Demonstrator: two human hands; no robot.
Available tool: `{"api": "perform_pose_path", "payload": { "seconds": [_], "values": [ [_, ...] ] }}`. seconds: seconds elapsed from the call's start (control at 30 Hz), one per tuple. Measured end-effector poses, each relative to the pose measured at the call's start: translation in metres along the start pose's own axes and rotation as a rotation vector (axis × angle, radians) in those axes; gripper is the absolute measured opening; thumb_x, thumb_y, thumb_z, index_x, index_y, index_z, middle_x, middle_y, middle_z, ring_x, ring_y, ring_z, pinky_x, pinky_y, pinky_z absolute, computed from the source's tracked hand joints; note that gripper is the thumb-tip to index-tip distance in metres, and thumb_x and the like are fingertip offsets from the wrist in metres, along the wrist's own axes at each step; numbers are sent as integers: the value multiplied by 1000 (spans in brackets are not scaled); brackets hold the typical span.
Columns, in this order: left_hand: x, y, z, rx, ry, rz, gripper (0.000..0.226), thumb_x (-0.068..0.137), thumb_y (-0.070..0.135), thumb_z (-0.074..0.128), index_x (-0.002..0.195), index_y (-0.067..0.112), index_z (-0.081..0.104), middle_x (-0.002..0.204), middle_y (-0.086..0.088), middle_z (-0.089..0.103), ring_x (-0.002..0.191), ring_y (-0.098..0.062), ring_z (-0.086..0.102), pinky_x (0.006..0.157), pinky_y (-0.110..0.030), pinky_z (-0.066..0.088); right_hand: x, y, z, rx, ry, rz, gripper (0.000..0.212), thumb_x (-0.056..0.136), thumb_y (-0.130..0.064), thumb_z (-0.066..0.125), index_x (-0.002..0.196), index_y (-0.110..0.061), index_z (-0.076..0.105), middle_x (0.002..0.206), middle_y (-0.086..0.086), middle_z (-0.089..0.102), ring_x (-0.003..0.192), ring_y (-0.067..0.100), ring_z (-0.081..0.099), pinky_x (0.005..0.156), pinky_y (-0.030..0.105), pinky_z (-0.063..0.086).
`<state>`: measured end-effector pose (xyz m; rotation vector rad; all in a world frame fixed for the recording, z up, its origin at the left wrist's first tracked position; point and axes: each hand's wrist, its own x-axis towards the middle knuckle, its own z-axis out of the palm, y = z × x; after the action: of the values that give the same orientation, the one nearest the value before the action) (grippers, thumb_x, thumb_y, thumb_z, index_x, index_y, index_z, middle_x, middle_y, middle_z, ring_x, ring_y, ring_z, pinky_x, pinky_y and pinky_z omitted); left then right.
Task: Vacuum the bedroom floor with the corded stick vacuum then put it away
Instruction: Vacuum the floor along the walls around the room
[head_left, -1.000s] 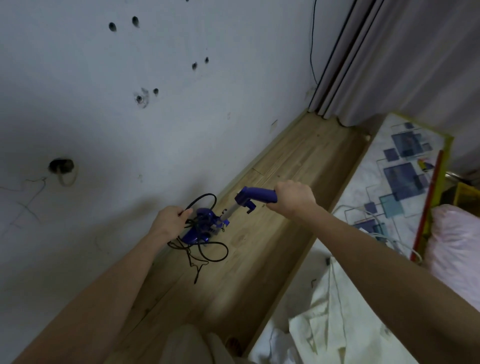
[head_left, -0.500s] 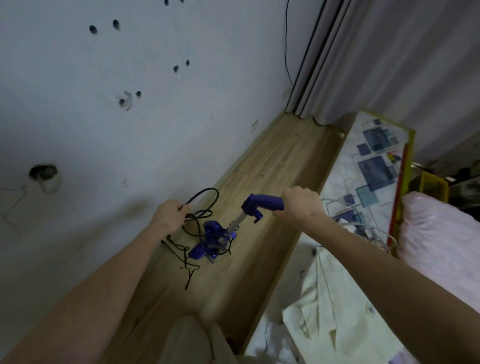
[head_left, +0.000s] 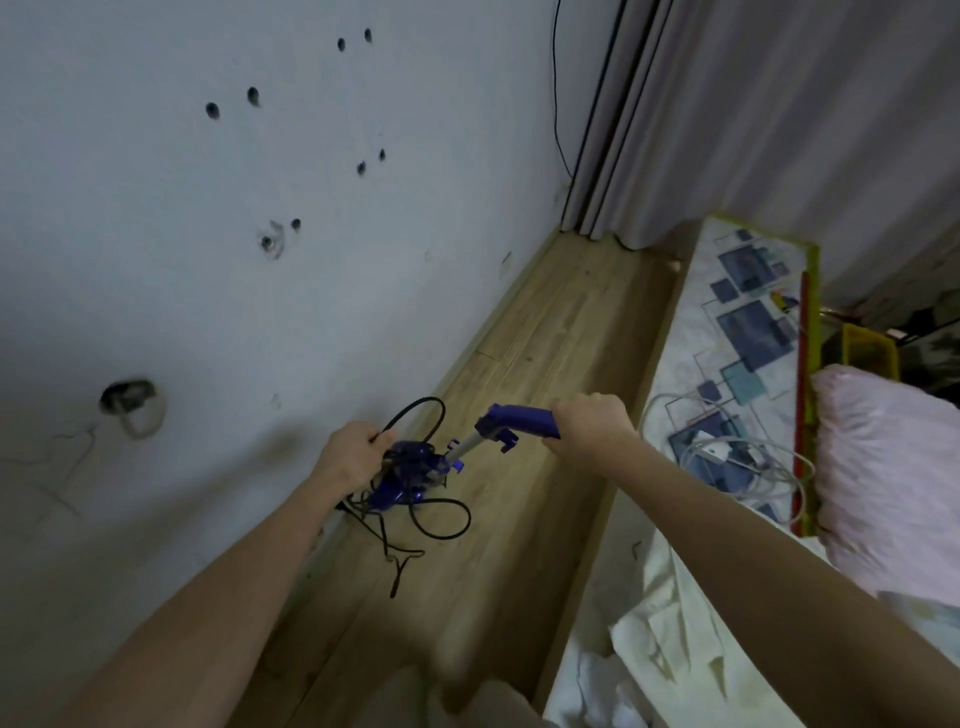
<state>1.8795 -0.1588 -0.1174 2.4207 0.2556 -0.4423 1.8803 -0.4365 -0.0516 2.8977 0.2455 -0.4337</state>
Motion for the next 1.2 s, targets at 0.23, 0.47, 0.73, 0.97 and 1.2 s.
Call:
{"api": "perform_pose_path", "payload": {
  "seconds": [0.23,0.47,0.73,0.97,1.2],
  "values": [
    [17,10,2,12,-24,-23,44,101,35,44,66,12,55,66,-7,57,56,-17,48,52,-27,36,42,11,-14,-66,26,36,32,95,-47,51,103,-16,57,70,-2,53,63,11,55,64,24,49],
    [60,43,0,14,24,-90,43,102,33,44,63,14,49,57,0,47,50,-13,42,48,-25,30,97,53,-42,-92,86,-38,35,95,-49,49,99,-15,58,67,-3,51,64,12,55,64,25,48],
    [97,80,5,-45,52,-74,45,101,32,45,61,12,47,56,-2,46,49,-14,42,48,-26,30,127,85,-66,-135,131,-122,37,93,-52,51,100,-17,59,68,-3,51,66,13,57,68,26,51],
    [117,95,4,9,24,-69,45,101,33,44,64,9,50,55,-2,46,49,-14,42,49,-26,31,136,107,-67,-127,141,-109,38,92,-52,54,105,-17,57,82,-2,59,75,14,61,76,29,54],
    [135,115,5,11,-5,-51,47,102,33,45,60,11,47,56,-3,47,48,-14,42,49,-26,33,139,117,-62,-57,135,23,33,93,-48,55,97,-16,59,65,-3,48,64,12,54,66,25,48]
  ]
}}
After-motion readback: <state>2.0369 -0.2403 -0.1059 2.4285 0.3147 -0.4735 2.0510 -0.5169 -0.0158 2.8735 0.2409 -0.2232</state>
